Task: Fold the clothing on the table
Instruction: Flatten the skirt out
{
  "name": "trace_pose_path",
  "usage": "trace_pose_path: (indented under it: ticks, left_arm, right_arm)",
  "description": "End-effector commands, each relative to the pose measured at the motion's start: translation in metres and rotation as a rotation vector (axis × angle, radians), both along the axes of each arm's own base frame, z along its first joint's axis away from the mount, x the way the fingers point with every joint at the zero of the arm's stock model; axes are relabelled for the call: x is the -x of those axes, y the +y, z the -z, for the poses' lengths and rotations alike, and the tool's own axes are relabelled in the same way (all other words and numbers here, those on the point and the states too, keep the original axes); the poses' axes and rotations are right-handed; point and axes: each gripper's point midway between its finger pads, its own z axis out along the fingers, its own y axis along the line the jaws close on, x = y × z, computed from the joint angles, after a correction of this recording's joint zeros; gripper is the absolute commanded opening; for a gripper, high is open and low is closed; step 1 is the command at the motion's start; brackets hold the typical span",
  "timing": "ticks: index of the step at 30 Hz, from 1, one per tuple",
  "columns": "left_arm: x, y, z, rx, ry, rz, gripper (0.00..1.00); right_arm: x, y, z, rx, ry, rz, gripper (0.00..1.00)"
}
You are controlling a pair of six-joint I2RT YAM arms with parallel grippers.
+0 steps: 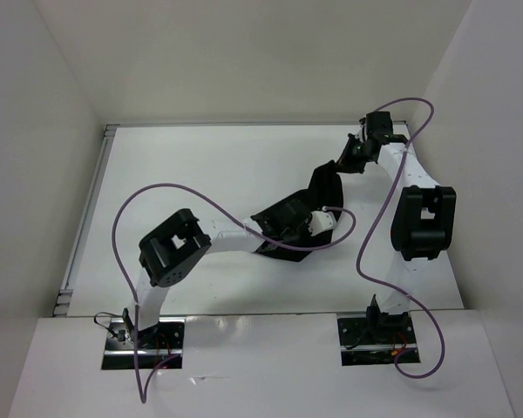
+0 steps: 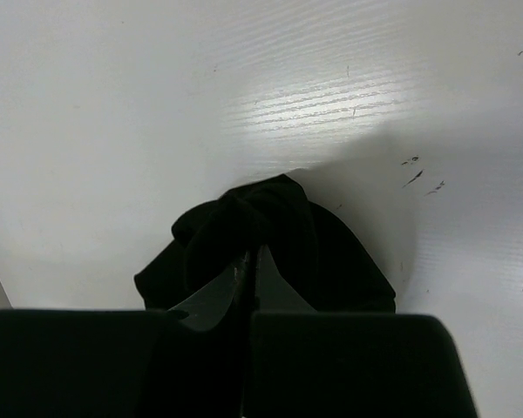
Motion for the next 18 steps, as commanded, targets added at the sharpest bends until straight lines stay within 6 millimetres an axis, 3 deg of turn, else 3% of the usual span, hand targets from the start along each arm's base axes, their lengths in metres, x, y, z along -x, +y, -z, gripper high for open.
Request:
trace_pose_path:
  ticks: [1, 2, 3, 5, 11, 16, 17, 18]
  left_arm:
    - [-0.017, -0.009, -0.009, 0.048, -0.051, -0.065, 0.07]
    - [-0.019, -0.008, -0.012, 0.038, -0.055, -0.076, 0.00]
    - [-0.019, -0.009, -0.015, 0.049, -0.042, -0.089, 0.00]
    - [-0.021, -0.009, -0.040, 0.059, -0.045, -0.105, 0.00]
    - [-0.018, -0.012, -0.143, 0.204, -0.089, -0.120, 0.00]
    - [-0.030, 0.026, -0.205, 0.381, -0.065, -0.230, 0.00]
    - [-0.034, 0.034, -0.209, 0.401, -0.073, -0.258, 0.00]
    - [-0.039, 0.049, -0.197, 0.384, -0.084, -0.319, 0.00]
  right_arm:
    - [-0.002, 0.008, -0.032, -0.017, -0.097, -0.036, 0.00]
    - [-0.002, 0.008, -0.032, -0.017, -0.097, -0.036, 0.00]
    - [-0.002, 0.008, -0.032, -0.017, -0.097, -0.036, 0.00]
    - [-0.002, 0.008, -0.036, -0.011, -0.109, -0.042, 0.00]
    - [-0.003, 0.004, -0.053, 0.006, -0.147, -0.029, 0.00]
    - [-0.002, -0.011, -0.067, 0.010, -0.164, 0.014, 0.00]
    - [-0.001, -0.011, -0.072, 0.010, -0.175, 0.014, 0.00]
    - [0.000, -0.011, -0.076, 0.011, -0.184, 0.014, 0.00]
